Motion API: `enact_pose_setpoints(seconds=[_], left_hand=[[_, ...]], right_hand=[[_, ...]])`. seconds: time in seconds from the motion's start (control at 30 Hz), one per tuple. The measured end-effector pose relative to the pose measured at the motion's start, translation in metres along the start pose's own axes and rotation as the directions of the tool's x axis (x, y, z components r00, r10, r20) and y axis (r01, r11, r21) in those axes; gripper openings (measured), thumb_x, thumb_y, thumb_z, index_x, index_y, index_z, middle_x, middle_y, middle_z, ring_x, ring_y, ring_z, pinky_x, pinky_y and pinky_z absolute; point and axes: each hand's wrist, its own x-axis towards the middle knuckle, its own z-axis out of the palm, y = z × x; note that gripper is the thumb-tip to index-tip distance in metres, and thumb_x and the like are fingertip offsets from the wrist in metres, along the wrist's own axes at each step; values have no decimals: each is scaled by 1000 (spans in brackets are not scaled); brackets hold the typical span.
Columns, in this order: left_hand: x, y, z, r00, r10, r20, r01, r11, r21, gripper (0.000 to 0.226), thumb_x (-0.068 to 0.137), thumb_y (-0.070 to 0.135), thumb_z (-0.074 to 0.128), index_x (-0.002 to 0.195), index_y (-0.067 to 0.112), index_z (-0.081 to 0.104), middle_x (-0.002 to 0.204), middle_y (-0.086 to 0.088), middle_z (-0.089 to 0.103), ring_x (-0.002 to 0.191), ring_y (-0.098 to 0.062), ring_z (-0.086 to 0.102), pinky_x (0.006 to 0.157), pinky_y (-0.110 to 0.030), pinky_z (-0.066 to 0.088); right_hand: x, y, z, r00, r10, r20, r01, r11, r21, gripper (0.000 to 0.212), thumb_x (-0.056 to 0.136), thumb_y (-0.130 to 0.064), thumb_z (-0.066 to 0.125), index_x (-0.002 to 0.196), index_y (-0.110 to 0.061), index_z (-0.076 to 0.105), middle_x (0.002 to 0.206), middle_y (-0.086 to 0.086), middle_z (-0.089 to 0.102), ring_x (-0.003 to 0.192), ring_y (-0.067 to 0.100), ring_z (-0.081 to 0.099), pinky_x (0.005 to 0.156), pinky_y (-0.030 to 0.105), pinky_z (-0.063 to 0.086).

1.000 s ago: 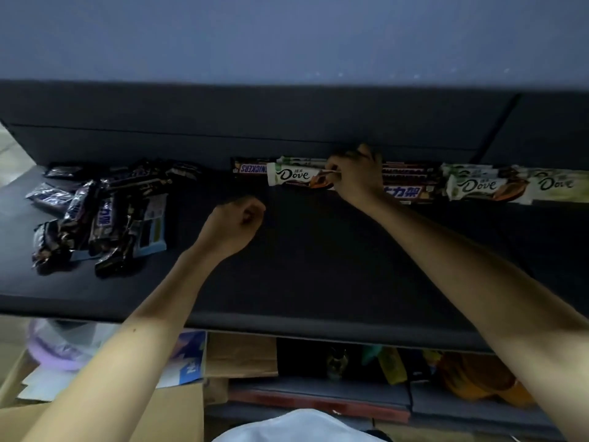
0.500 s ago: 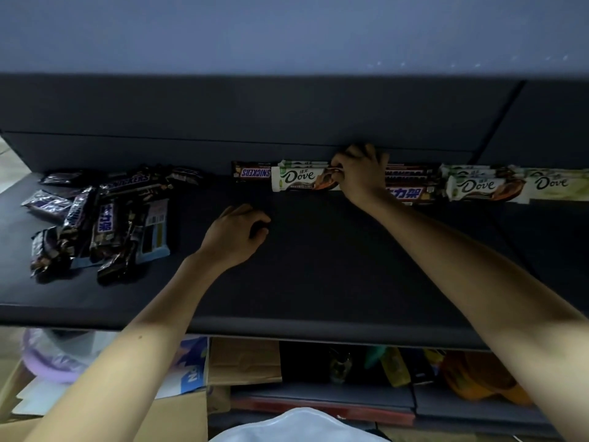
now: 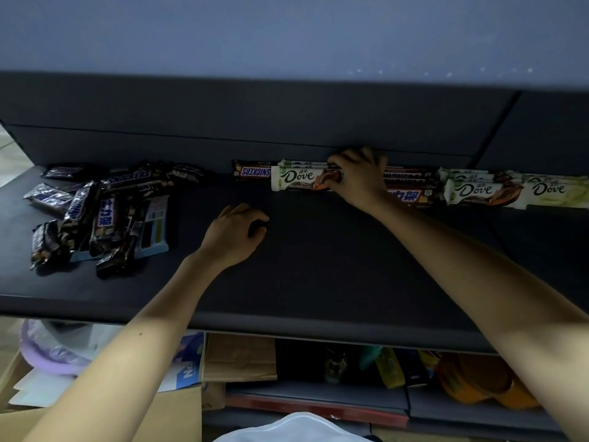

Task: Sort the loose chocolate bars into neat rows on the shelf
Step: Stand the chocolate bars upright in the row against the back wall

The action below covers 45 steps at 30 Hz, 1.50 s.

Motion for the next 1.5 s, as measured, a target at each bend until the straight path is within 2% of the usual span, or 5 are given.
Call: enact_pose_setpoints(seconds=[0.13,0.53,1.17,1.37,1.5], left_hand=[[0,0,-1,1000,11,16,-11,1000,-4,33,95,31,44,127,25,50,132,2,45,124,-19,38,98,-29,34],[4,1,-3,1000,18,11,-19,1000,22,32,95,33,45,125,25,52,129,3,47,122,-17,40,94,-28,36],[1,-1,-2,1000,28,1,-28,1000,13,32,95,32,44,126,25,51,129,2,47,122,-18,41,93,-29,37],[-1,-2,-2,999,33,-4,-34,999,-9,32,95,32,45,125,25,52,128,3,48,121,-18,41,95,-30,38],[-2,-3,-3,999,38,0,-38,999,-21,32,95,32,45,125,25,52,128,3,48,121,-18,42,95,-30,38]], right_hand=[[3,-12,6,998,8,60,-5,999,-45,48,89,-40,54,133,-22,45,138,2,43,129,29,28,103,42,20],[3,-14,12,999,35,-17,-36,998,-47,35,88,-35,55,120,-20,52,127,2,51,122,26,39,100,41,20],[-10,-6,9,994,103,26,-104,995,4,49,86,-28,57,132,-22,46,139,2,43,132,26,31,108,43,15],[-13,-13,7,1000,19,-13,-18,995,95,13,85,-18,58,98,-16,60,116,0,57,120,24,41,101,37,18],[-26,-9,7,994,-95,-55,100,989,109,10,83,-15,61,93,-15,62,99,-4,67,103,20,58,97,31,16]])
